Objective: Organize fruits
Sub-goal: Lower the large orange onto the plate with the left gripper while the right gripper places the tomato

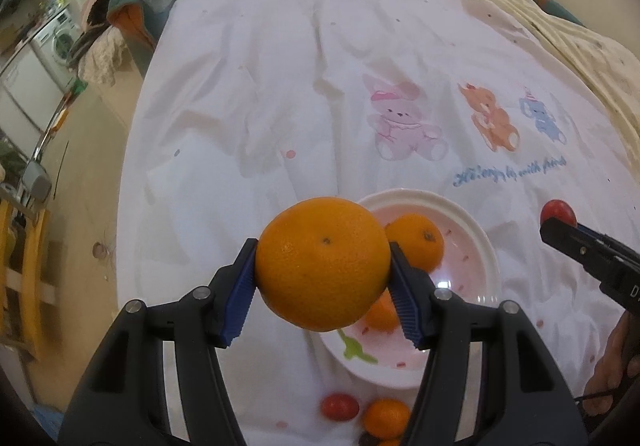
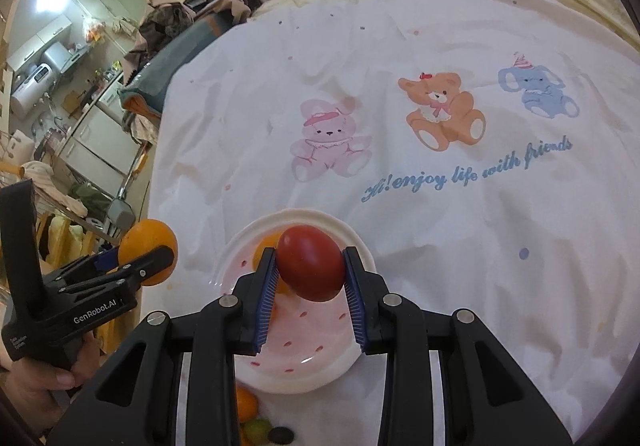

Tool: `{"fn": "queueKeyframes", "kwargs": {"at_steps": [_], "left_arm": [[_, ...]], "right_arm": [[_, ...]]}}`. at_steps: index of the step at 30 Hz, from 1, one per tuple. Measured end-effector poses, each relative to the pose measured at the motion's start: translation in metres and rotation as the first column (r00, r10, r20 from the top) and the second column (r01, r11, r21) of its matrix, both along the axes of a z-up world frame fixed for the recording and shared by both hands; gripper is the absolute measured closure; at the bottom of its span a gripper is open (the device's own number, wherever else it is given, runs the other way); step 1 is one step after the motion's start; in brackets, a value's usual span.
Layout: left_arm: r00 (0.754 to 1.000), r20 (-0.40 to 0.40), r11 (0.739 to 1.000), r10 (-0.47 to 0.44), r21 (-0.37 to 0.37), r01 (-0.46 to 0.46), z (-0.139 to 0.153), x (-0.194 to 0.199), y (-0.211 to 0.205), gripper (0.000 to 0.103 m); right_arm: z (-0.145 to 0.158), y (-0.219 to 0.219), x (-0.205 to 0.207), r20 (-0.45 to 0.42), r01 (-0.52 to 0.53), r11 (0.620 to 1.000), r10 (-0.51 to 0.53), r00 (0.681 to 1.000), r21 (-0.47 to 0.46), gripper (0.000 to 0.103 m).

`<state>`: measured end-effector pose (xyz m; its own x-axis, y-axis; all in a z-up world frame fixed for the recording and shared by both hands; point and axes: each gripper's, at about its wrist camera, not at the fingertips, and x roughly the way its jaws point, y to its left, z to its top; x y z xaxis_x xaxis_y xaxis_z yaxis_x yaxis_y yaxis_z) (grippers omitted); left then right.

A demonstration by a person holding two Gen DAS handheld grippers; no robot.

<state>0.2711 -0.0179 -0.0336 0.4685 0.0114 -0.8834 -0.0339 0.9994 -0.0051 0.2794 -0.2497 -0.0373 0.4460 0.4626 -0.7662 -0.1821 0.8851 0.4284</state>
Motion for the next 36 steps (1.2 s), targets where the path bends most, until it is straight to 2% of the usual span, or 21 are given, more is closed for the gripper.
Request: {"fn": "queueKeyframes", "kwargs": {"at_steps": [5,8,14,19,24,28,32,36], "left_arm": [[1.000,-0.012,1.000,-0.002,-0.009,0.002,-0.018,0.011,0.003,0.045],[0.999,-0.035,0.999,0.007,-0.039,-0.008,-0.029,0.016,0.007,0.045],[0.997,-0.073,0.998,0.007,-0.058,-0.011,-0.047,0.020,0.007,0.045],[0.997,-0.079,0.998,-0.015,-0.068,0.010,-0.052,0.024,0.004,0.045],[0.992,-0.123,0.996,-0.040,-0.087,0.030,-0.063,0.023,-0.004,0.045],[0.987,-0.149,0.996,-0.061,-0.072,0.051,-0.072,0.018,-0.012,0.045],[0.987,-0.141,0.997,-0.078,-0.034,0.074,-0.073,0.017,-0.018,0.044],[0.986,-0.144,0.997,-0.080,-0.036,0.075,-0.072,0.017,-0.016,0.043]], "right_arm": [[-0.019,0.006,0.017,-0.046,-0.024,1.000,0.024,0.999,-0.009,0.069],[-0.032,0.009,0.024,-0.087,-0.043,0.999,0.042,0.995,-0.003,0.069],[-0.056,0.012,0.026,-0.162,-0.028,1.000,0.029,0.986,0.012,0.069],[-0.067,0.019,0.025,-0.194,-0.047,0.999,0.047,0.980,0.005,0.069],[-0.074,0.016,0.027,-0.235,-0.033,0.999,0.034,0.971,0.006,0.068],[-0.075,0.015,0.028,-0.248,-0.028,1.000,0.029,0.968,0.006,0.068],[-0.077,0.016,0.028,-0.261,-0.029,1.000,0.028,0.965,0.001,0.067],[-0.078,0.017,0.030,-0.267,-0.022,1.000,0.020,0.964,-0.005,0.066]]}}
